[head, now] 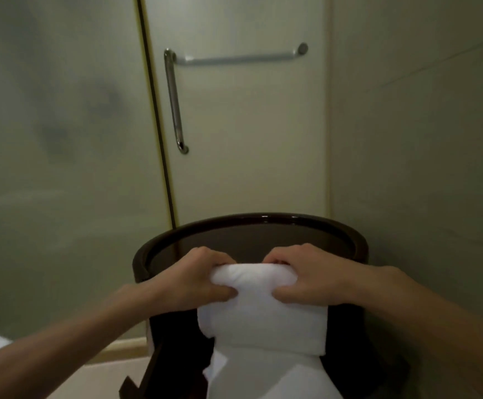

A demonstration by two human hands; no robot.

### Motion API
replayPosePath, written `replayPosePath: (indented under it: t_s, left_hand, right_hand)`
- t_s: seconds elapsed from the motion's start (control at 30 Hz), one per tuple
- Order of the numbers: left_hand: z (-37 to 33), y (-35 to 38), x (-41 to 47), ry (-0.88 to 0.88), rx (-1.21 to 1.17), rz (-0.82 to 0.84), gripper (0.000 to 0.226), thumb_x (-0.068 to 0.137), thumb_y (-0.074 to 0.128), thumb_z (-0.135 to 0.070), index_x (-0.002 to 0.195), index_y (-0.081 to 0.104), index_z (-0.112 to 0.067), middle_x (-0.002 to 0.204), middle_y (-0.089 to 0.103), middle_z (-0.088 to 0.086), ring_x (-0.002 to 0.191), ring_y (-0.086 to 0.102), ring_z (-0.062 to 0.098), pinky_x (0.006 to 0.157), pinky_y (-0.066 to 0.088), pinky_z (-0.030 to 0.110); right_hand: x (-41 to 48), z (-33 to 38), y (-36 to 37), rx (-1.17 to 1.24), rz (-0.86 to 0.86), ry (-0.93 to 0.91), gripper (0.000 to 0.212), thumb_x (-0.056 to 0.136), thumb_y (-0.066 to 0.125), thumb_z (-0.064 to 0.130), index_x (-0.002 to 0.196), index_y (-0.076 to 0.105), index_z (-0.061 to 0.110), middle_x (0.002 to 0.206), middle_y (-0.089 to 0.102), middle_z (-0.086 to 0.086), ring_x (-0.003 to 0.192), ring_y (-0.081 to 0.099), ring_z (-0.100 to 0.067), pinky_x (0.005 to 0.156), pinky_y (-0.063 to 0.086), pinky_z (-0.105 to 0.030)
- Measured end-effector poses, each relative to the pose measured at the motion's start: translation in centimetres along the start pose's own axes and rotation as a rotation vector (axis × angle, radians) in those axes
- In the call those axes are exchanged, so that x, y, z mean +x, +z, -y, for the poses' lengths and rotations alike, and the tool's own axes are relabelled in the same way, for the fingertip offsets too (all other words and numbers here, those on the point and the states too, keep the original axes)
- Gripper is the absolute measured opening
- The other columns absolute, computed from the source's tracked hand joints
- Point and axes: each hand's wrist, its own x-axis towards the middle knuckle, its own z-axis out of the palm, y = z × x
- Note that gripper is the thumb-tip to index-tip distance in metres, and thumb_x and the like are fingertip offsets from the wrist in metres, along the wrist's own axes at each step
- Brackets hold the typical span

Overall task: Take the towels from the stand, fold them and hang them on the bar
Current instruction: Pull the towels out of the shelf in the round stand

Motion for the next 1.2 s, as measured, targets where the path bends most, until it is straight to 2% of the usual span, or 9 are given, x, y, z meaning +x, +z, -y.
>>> replayPosePath:
  t_s: [0.17,0.43,0.67,0.77,0.93,1.0,1.07,1.13,1.2]
  left_hand:
    - [-0.7,-3.1,3.6,-0.07,-0.077,0.073,0.017,0.072,0.08,-0.019,0.088,0.072,-0.022,0.086,0.073,-0.002,0.078,0.068,0.01,0.067,0.056,0.028]
    - [-2.8,-11.2,9.7,-0.067,-0.032,-0.175,0.026,0.072,0.081,-0.024,0.095,0.072,-0.017,0.09,0.07,0.0,0.083,0.067,0.013,0.069,0.056,0.023]
    - [0.6,-8.2,11.1,0.05,0.271,-0.32,0.03,0.07,0.077,-0.017,0.098,0.067,-0.023,0.086,0.065,-0.01,0.079,0.063,0.006,0.064,0.046,0.018]
    - [3.3,-3.8,9.0,-0.033,0.269,-0.264,0.037,0.068,0.069,-0.022,0.105,0.064,-0.026,0.099,0.068,-0.004,0.091,0.064,0.015,0.076,0.051,0.03]
    - [5.0,0.8,4.7,-0.03,0.37,-0.056,0.051,0.071,0.054,-0.057,0.119,0.047,-0.041,0.123,0.053,-0.016,0.11,0.051,0.004,0.091,0.044,0.024]
    - [5.0,1.2,4.3,-0.048,0.315,0.041,0.063,0.077,0.042,-0.072,0.133,0.037,-0.046,0.139,0.043,-0.018,0.125,0.04,0.002,0.106,0.035,0.027]
    - [4.9,1.7,4.9,-0.072,0.279,0.122,0.065,0.086,0.032,-0.072,0.145,0.022,-0.046,0.154,0.025,-0.016,0.14,0.019,0.002,0.116,0.015,0.028]
    - [4.7,2.4,5.9,-0.09,0.307,0.206,0.063,0.091,0.021,-0.067,0.148,0.008,-0.045,0.16,0.005,-0.011,0.146,0.001,0.006,0.119,0.002,0.032]
    - [4.5,3.1,6.4,-0.117,0.336,0.281,0.064,0.09,0.014,-0.066,0.149,0.001,-0.044,0.16,-0.004,-0.008,0.146,-0.008,0.012,0.119,-0.004,0.036]
  right_hand:
    - [1.0,-0.7,-2.0,-0.022,0.014,0.019,0.031,0.074,0.07,0.043,0.099,0.054,0.036,0.099,0.06,0.013,0.087,0.058,-0.005,0.074,0.051,-0.027]
    - [6.1,-1.2,-9.2,-0.094,-0.346,-0.061,0.026,0.077,0.074,0.035,0.094,0.057,0.026,0.082,0.054,0.012,0.072,0.052,-0.006,0.056,0.036,-0.017]
    - [9.3,-2.4,-6.0,-0.438,-0.555,-0.051,0.029,0.088,0.058,0.033,0.114,0.051,0.021,0.108,0.058,-0.002,0.091,0.056,-0.022,0.071,0.042,-0.03]
    - [8.7,-3.4,-2.0,-0.651,-0.447,-0.07,0.032,0.088,0.048,0.03,0.119,0.047,0.022,0.119,0.053,-0.003,0.103,0.053,-0.025,0.081,0.038,-0.034]
    - [6.3,-3.8,2.8,-0.573,-0.253,-0.178,0.035,0.088,0.051,0.036,0.12,0.045,0.024,0.119,0.053,-0.002,0.101,0.053,-0.02,0.081,0.039,-0.031]
    - [5.7,-4.0,3.2,-0.502,-0.186,-0.176,0.04,0.087,0.045,0.053,0.119,0.044,0.029,0.116,0.052,0.002,0.095,0.049,-0.014,0.08,0.04,-0.031]
    - [5.3,-4.3,3.3,-0.421,-0.094,-0.115,0.052,0.086,0.032,0.068,0.123,0.041,0.032,0.119,0.05,0.004,0.096,0.046,-0.01,0.082,0.041,-0.031]
    - [5.1,-4.6,3.3,-0.345,-0.038,-0.038,0.061,0.089,0.024,0.068,0.138,0.034,0.033,0.136,0.044,0.003,0.113,0.046,-0.013,0.097,0.04,-0.035]
    - [5.0,-5.0,3.5,-0.338,0.022,0.015,0.062,0.095,0.022,0.06,0.149,0.022,0.03,0.154,0.029,-0.001,0.136,0.032,-0.018,0.112,0.026,-0.036]
